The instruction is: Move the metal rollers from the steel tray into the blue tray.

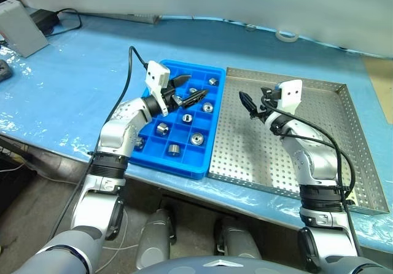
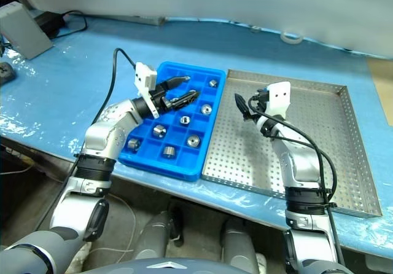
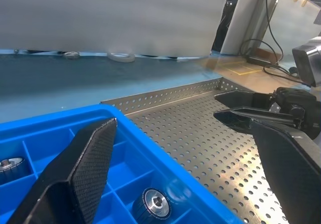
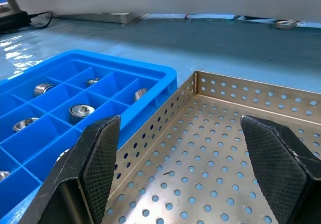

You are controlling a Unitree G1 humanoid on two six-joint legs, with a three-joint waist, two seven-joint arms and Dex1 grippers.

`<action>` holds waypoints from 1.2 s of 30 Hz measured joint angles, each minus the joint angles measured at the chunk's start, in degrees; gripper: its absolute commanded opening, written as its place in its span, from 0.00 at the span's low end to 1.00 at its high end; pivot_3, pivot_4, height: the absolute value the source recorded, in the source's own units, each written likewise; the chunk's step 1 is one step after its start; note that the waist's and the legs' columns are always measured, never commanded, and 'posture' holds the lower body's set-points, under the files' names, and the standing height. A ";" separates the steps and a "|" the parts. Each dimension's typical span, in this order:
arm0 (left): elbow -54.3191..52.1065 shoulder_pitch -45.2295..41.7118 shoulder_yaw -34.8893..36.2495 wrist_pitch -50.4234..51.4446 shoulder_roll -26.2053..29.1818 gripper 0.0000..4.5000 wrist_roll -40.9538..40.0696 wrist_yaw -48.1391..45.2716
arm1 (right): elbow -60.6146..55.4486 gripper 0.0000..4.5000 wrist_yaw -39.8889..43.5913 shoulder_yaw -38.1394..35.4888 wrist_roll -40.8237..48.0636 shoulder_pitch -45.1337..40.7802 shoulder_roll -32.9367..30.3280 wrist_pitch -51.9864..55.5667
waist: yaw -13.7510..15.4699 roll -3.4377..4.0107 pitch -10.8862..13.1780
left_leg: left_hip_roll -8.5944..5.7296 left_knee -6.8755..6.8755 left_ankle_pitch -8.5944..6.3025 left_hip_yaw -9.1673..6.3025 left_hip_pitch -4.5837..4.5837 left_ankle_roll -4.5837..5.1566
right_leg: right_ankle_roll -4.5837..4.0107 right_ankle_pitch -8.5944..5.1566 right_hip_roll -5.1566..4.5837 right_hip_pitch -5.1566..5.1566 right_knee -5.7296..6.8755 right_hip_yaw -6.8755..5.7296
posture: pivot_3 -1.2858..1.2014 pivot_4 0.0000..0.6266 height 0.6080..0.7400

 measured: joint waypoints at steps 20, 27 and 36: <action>-7.75 9.99 7.34 -4.56 -4.59 1.00 3.66 24.38 | -6.78 0.89 -25.69 1.41 -17.74 10.41 10.99 -7.43 | -0.34 0.00 0.00 | 0.01 -0.09 -0.04 0.01 -0.02 -0.04 | 0.01 0.00 0.02 -0.07 -0.06 0.04 | 0.48 0.24 1.00; -13.75 15.01 7.81 -2.47 -6.79 1.00 5.02 32.50 | -12.83 0.89 -29.93 2.76 -23.83 11.25 11.19 -4.77 | -0.23 -0.01 0.01 | -0.02 -0.17 0.00 0.01 0.12 -0.14 | 0.08 0.02 0.03 0.01 -0.12 0.12 | 0.49 0.24 1.00; -16.04 16.04 5.64 -1.88 -6.78 1.00 4.90 32.26 | -12.94 0.89 -30.31 4.32 -26.45 11.77 11.73 -2.68 | -0.30 -0.01 0.01 | -0.02 -0.34 0.06 0.00 0.09 -0.23 | 0.15 0.06 0.05 -0.07 -0.19 0.13 | 0.49 0.24 1.00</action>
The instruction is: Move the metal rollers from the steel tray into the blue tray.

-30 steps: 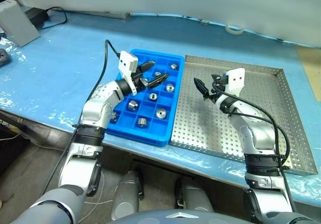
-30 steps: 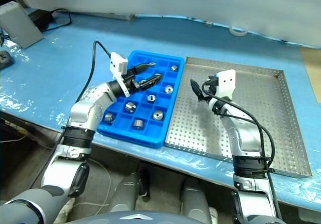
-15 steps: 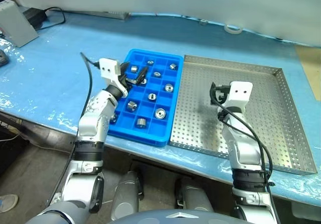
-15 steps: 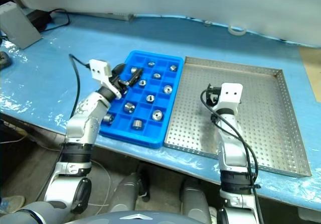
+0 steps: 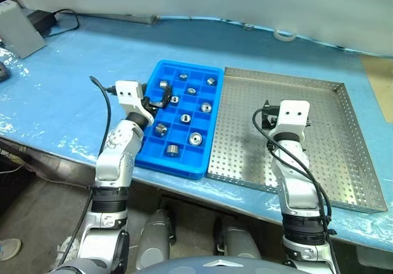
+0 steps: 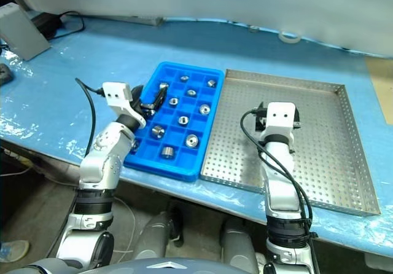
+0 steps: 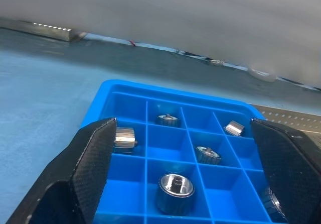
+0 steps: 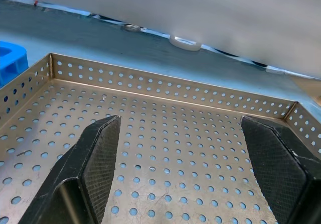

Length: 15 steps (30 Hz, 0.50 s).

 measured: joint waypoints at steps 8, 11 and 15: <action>-0.93 0.73 -0.03 1.04 0.76 1.00 -0.14 -0.96 | 0.14 0.89 -0.08 0.18 -0.30 -0.54 1.06 0.04 | 0.03 0.00 0.00 | 0.00 0.00 0.08 -0.01 0.01 -0.13 | 0.05 0.03 0.00 0.01 0.01 0.00 | 0.51 0.24 1.00; -1.88 1.08 -0.01 1.66 1.32 1.00 -0.16 -1.01 | 0.69 0.89 -0.01 0.21 -0.30 -0.80 1.34 -0.17 | 0.06 0.00 0.00 | -0.01 0.00 0.13 -0.01 0.01 -0.22 | 0.05 0.03 0.00 0.01 0.00 0.00 | 0.51 0.24 1.00; -3.11 1.58 0.07 2.39 1.77 1.00 -0.16 -0.90 | 1.61 0.89 0.63 0.67 -0.29 -1.08 1.54 -0.49 | 0.11 0.00 0.00 | 0.00 0.00 0.14 -0.02 0.02 -0.22 | 0.05 0.03 0.00 0.02 0.01 0.00 | 0.51 0.24 1.00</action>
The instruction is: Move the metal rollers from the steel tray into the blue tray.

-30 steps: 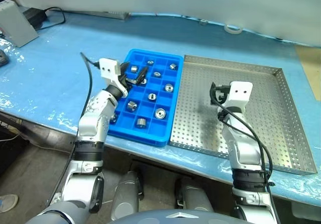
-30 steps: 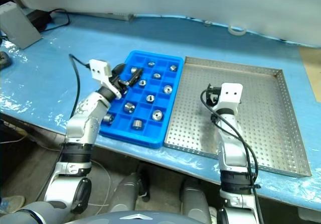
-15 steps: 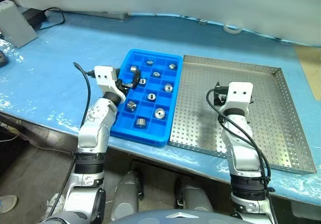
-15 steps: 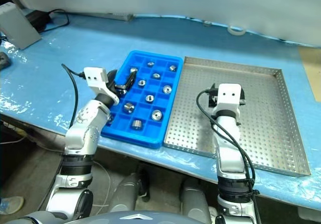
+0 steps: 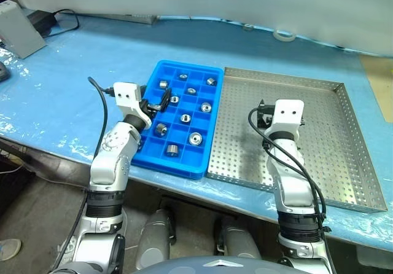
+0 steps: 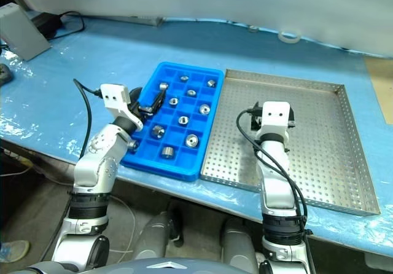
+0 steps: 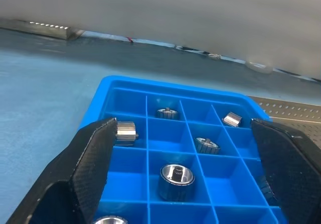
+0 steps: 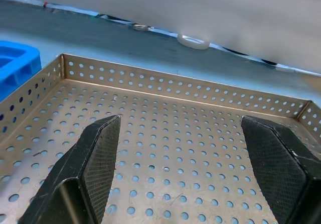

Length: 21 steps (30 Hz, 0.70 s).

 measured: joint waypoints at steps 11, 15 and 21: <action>0.38 -0.93 -0.02 -0.07 -0.81 1.00 0.03 0.50 | 0.35 0.89 0.49 -0.53 0.00 -0.65 -0.53 -0.60 | 0.03 0.00 0.00 | -0.01 0.01 0.01 0.00 0.00 -0.02 | 0.04 0.03 0.00 0.02 0.00 0.00 | 0.50 0.24 1.00; 2.12 -2.11 -0.06 -0.42 -1.45 1.00 0.13 0.48 | 1.23 0.89 0.54 -0.99 0.00 -1.26 -1.30 -0.71 | 0.01 0.00 0.00 | -0.02 0.02 0.02 -0.01 0.02 -0.02 | 0.05 0.04 0.00 0.03 0.02 0.00 | 0.50 0.24 1.00; 5.46 -4.12 -0.01 -3.21 -2.71 1.00 0.26 0.45 | 3.36 0.89 1.12 -1.68 -0.04 -3.32 -3.39 -1.58 | 0.10 0.00 0.00 | -0.02 0.05 0.02 -0.01 0.01 -0.01 | 0.09 0.07 0.00 0.05 0.05 0.00 | 0.52 0.24 1.00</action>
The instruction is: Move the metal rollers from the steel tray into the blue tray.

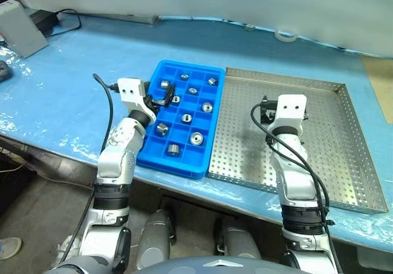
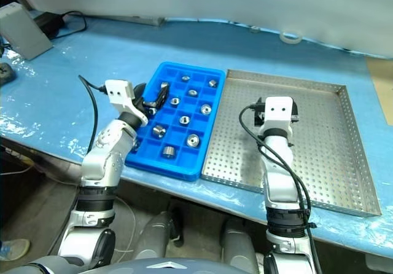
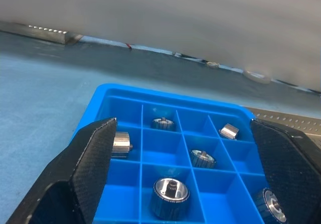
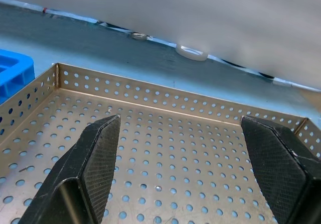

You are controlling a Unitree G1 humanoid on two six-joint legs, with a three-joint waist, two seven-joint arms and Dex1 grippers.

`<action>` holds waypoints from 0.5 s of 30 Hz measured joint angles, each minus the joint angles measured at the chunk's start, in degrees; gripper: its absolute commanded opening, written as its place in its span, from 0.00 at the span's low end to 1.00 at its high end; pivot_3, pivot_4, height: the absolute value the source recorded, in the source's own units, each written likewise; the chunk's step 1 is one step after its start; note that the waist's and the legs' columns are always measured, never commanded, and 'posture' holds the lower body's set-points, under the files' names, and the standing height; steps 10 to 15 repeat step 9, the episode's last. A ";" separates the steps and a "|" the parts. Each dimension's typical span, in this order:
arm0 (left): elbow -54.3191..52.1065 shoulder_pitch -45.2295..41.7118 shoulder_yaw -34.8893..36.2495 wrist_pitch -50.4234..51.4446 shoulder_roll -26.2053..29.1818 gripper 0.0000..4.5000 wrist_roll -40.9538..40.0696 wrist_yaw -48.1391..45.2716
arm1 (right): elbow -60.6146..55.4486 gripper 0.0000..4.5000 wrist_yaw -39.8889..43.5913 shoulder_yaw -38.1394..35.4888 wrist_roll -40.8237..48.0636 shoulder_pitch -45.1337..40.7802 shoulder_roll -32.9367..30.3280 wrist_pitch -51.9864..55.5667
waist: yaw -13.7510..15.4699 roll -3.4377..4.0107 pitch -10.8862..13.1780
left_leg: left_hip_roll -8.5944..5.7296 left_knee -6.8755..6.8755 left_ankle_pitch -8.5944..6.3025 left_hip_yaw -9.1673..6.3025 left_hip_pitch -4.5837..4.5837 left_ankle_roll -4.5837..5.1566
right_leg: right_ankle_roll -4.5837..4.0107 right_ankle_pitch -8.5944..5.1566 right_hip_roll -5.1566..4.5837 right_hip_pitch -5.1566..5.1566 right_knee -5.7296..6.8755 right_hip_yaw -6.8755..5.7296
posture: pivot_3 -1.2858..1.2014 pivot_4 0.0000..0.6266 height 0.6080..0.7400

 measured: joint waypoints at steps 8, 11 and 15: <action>4.06 -1.24 0.61 -5.20 -1.30 1.00 0.74 0.51 | 2.86 0.89 1.89 -0.43 0.01 -2.93 -2.18 -1.64 | 0.17 0.00 0.00 | 0.00 0.01 -0.02 -0.03 -0.01 0.05 | -0.03 -0.01 0.00 0.01 0.01 -0.03 | 0.54 0.24 1.00; 4.13 -1.24 0.62 -5.70 -1.34 1.00 0.86 0.67 | 3.37 0.89 2.06 -0.43 0.01 -3.31 -2.25 -1.68 | 0.20 0.00 0.00 | 0.00 0.02 -0.03 -0.03 -0.01 0.07 | -0.04 -0.02 0.00 0.01 0.02 -0.03 | 0.54 0.24 1.00; 4.13 -1.24 0.62 -5.70 -1.34 1.00 0.86 0.67 | 3.37 0.89 2.06 -0.43 0.01 -3.31 -2.25 -1.68 | 0.20 0.00 0.00 | 0.00 0.02 -0.03 -0.03 -0.01 0.07 | -0.04 -0.02 0.00 0.01 0.02 -0.03 | 0.54 0.24 1.00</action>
